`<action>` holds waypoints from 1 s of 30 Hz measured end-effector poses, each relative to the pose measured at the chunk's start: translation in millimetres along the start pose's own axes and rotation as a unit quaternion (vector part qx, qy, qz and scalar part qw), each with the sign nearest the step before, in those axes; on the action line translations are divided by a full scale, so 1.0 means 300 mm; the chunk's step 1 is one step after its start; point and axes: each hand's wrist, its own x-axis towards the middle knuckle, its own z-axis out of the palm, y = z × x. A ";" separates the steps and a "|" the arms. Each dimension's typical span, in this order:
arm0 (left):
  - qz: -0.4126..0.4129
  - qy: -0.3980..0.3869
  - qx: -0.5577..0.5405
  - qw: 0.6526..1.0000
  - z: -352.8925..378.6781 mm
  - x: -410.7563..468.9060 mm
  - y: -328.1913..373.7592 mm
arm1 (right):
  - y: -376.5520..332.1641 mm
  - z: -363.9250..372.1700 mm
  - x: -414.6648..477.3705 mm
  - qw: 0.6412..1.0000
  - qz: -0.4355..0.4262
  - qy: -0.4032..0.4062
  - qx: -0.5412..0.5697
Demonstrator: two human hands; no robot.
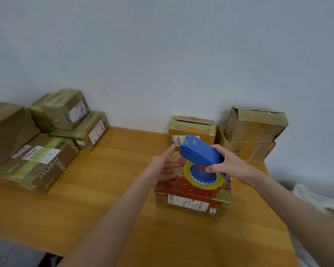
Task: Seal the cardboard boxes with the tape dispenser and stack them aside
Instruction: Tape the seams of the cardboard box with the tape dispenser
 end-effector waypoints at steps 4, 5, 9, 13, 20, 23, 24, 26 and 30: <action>0.074 0.057 0.019 0.995 -0.014 0.005 0.033 | -0.013 0.002 0.012 0.999 -0.011 -0.007 -0.030; 0.089 0.080 0.040 0.992 -0.024 0.009 0.041 | -0.020 0.008 0.018 0.999 -0.018 -0.003 -0.043; 0.118 0.131 0.130 0.976 -0.070 0.012 0.056 | -0.079 0.037 0.044 0.988 -0.063 0.010 -0.143; 0.119 0.135 0.178 0.967 -0.122 0.016 0.042 | -0.139 0.041 0.067 0.967 -0.076 -0.007 -0.243; 0.114 0.148 0.205 0.961 -0.169 0.044 0.007 | -0.174 0.009 0.067 0.953 -0.050 -0.035 -0.297; 0.105 0.180 0.211 0.955 -0.250 0.065 -0.007 | -0.164 -0.027 0.059 0.941 -0.034 -0.022 -0.335; 0.098 0.182 0.223 0.952 -0.270 0.071 -0.017 | -0.157 -0.027 0.056 0.935 -0.026 -0.020 -0.353; 0.089 0.185 0.266 0.942 -0.278 0.086 -0.044 | -0.140 -0.009 0.053 0.922 -0.017 -0.019 -0.386; 0.081 0.201 0.323 0.921 -0.255 0.132 -0.114 | -0.130 0.022 0.059 0.910 -0.015 -0.005 -0.414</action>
